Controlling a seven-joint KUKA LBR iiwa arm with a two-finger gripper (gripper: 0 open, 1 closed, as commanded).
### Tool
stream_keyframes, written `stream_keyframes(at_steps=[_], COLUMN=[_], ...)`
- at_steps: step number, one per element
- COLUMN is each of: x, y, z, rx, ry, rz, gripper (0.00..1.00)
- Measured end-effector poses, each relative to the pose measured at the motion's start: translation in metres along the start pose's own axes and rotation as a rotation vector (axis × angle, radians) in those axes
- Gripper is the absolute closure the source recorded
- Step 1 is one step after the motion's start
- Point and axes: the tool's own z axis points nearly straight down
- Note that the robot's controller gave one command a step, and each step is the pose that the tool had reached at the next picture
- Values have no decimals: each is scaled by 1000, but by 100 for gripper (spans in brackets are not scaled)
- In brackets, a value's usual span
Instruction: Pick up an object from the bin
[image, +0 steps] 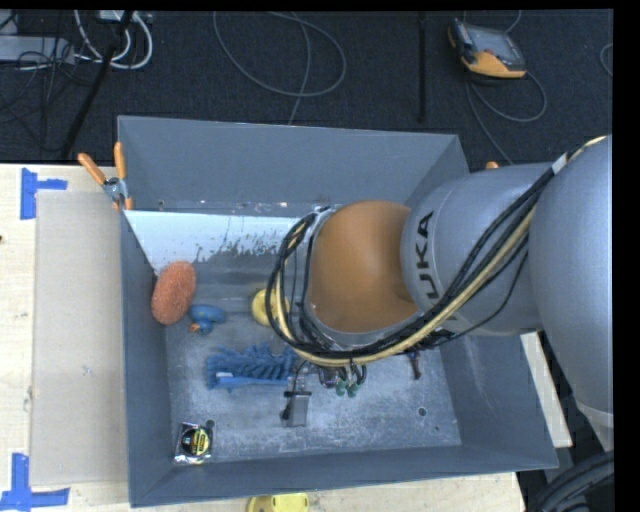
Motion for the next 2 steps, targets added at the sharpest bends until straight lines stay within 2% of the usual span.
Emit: stream_keyframes(at_steps=[1,2], x=[-2,-2], y=[-1,-1], z=[-5,-5], rx=[-1,-1], ry=[-8,-8], rz=[7,7], gripper=[100,100])
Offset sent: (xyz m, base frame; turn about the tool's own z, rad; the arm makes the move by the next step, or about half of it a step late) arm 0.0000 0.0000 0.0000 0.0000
